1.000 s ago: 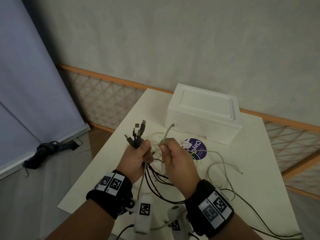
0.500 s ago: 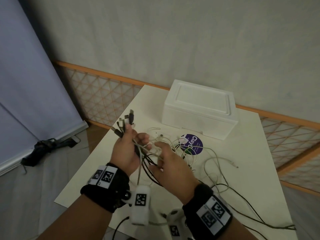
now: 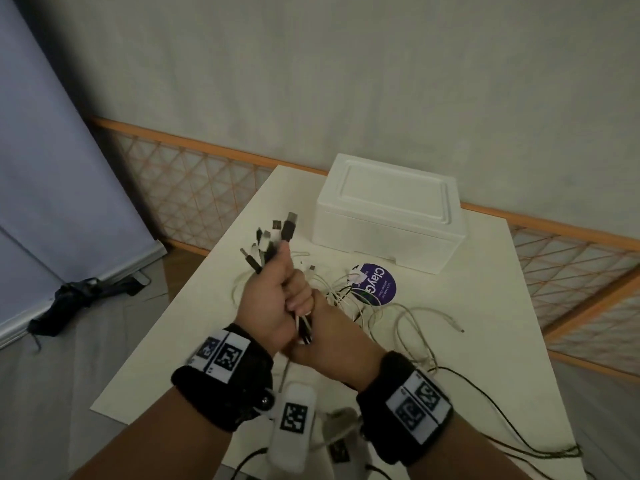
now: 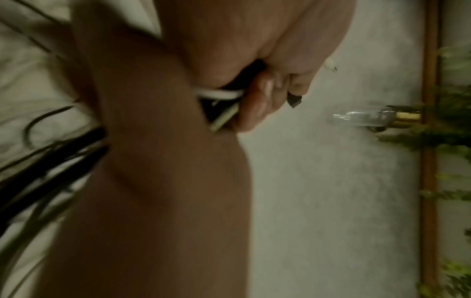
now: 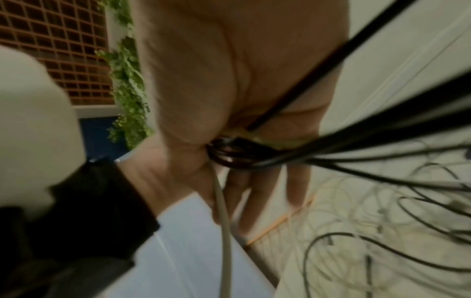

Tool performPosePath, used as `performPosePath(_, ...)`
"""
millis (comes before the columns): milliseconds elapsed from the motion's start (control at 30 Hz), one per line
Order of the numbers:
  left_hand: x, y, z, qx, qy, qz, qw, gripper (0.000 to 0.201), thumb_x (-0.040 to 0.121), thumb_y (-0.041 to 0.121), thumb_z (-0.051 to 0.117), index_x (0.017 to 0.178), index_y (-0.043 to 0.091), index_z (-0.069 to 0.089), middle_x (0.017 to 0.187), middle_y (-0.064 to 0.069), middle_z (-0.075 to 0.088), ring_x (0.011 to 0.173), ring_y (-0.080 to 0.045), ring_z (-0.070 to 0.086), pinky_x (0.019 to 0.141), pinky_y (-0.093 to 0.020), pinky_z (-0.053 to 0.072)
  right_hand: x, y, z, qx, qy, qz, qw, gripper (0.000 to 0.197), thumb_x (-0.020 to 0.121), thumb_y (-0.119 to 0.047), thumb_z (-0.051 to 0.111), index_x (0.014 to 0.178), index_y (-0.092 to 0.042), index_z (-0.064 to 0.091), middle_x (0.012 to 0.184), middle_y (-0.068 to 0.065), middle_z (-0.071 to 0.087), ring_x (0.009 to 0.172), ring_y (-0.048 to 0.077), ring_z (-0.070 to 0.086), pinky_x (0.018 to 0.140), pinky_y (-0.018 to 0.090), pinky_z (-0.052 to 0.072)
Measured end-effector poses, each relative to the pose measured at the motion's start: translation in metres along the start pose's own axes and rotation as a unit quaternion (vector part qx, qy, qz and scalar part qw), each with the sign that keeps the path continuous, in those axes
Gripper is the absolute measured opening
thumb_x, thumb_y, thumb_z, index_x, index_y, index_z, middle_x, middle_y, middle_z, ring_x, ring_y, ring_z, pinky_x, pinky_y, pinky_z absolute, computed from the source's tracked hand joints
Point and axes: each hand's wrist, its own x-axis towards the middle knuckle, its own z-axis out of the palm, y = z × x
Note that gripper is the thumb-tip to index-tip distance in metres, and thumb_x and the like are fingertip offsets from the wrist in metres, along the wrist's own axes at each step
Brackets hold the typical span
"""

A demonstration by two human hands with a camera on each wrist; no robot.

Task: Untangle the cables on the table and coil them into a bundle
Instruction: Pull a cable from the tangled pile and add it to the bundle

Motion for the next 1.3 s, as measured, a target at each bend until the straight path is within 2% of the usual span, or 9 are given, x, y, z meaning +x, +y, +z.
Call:
performPosePath(100,0.003,0.023,-0.009,-0.025,-0.035,0.001,0.999,0.052,0.091,0.045,0.044,0.047,0.021,0.034,0.038,0.007,0.024,0.032,-0.007,0.02,0.035,-0.016,0.024,-0.005,0.018,-0.008,-0.068,-0.047,0.027,0.996,0.032,0.078,-0.02,0.062,0.106,-0.018,0.047,0.081,-0.003,0.057,0.072,0.017,0.054,0.063,0.029,0.041)
performPosePath(233,0.006,0.054,-0.046,-0.036,0.022,0.04,0.998,0.05,0.089,0.047,0.047,0.048,0.021,0.031,0.04,0.009,0.022,0.041,-0.009,0.006,0.032,-0.017,0.017,-0.034,0.067,-0.037,-0.162,-0.058,0.071,0.982,0.003,0.085,-0.027,0.056,0.087,-0.026,0.054,0.08,-0.009,0.056,0.077,0.012,0.055,0.069,0.03,0.043)
performPosePath(467,0.006,0.03,-0.135,0.02,0.224,-0.01,0.974,0.044,0.098,0.034,0.047,0.058,0.022,0.032,0.041,0.009,0.023,0.03,-0.005,0.018,0.032,-0.015,0.016,-0.077,0.125,-0.045,-0.317,-0.123,0.176,0.924,0.017,0.091,-0.04,0.046,0.096,-0.029,0.058,0.079,-0.011,0.045,0.1,0.012,0.057,0.073,0.025,0.039)
performPosePath(600,0.005,-0.005,-0.168,0.051,0.256,-0.093,0.961,0.024,0.1,0.022,0.046,0.076,0.02,0.044,0.045,0.007,0.035,0.028,-0.005,0.021,0.032,-0.014,0.018,-0.071,0.124,-0.032,-0.274,-0.24,0.203,0.909,0.055,0.076,-0.056,0.065,0.124,-0.034,0.05,0.12,-0.01,0.052,0.118,0.013,0.048,0.095,0.027,0.039)
performPosePath(733,0.007,-0.015,-0.17,0.064,0.249,-0.124,0.958,0.026,0.098,0.021,0.051,0.074,0.021,0.041,0.046,0.006,0.035,0.03,-0.006,0.023,0.034,-0.016,0.021,-0.033,0.078,-0.027,-0.134,-0.085,0.086,0.984,0.057,0.077,-0.05,0.071,0.127,-0.034,0.05,0.121,-0.015,0.05,0.1,-0.001,0.048,0.084,0.011,0.035)
performPosePath(833,0.008,-0.011,-0.156,0.062,0.226,-0.134,0.963,0.027,0.097,0.02,0.051,0.073,0.021,0.039,0.045,0.005,0.032,0.032,-0.007,0.023,0.035,-0.017,0.022,0.005,0.044,0.0,-0.179,0.018,-0.043,0.983,0.054,0.084,-0.037,0.065,0.134,-0.028,0.046,0.131,-0.004,0.048,0.112,0.009,0.046,0.097,0.022,0.036)
performPosePath(1000,0.015,0.002,-0.133,0.095,0.168,-0.182,0.964,0.037,0.096,0.024,0.053,0.064,0.017,0.035,0.048,0.001,0.033,0.034,-0.008,0.023,0.035,-0.018,0.022,0.055,0.03,0.038,-0.366,-0.112,-0.059,0.922,0.032,0.093,-0.034,0.05,0.121,-0.021,0.053,0.121,0.005,0.058,0.113,0.027,0.052,0.093,0.042,0.038)
performPosePath(1167,0.029,0.012,-0.12,0.12,0.12,-0.247,0.954,0.044,0.096,0.03,0.052,0.057,0.011,0.041,0.054,-0.003,0.048,0.032,-0.007,0.026,0.034,-0.017,0.026,0.074,0.018,0.005,-0.186,-0.019,0.003,0.982,0.013,0.097,-0.028,0.047,0.097,-0.018,0.055,0.087,-0.004,0.057,0.079,0.014,0.049,0.069,0.03,0.036)
performPosePath(1300,0.041,0.015,-0.118,0.127,0.116,-0.243,0.955,0.044,0.097,0.03,0.051,0.058,0.012,0.041,0.054,-0.003,0.049,0.032,-0.007,0.027,0.034,-0.017,0.027,0.064,0.022,0.019,-0.277,-0.176,-0.014,0.944,0.036,0.082,-0.028,0.065,0.115,-0.023,0.054,0.115,-0.001,0.057,0.102,0.02,0.053,0.089,0.038,0.046)
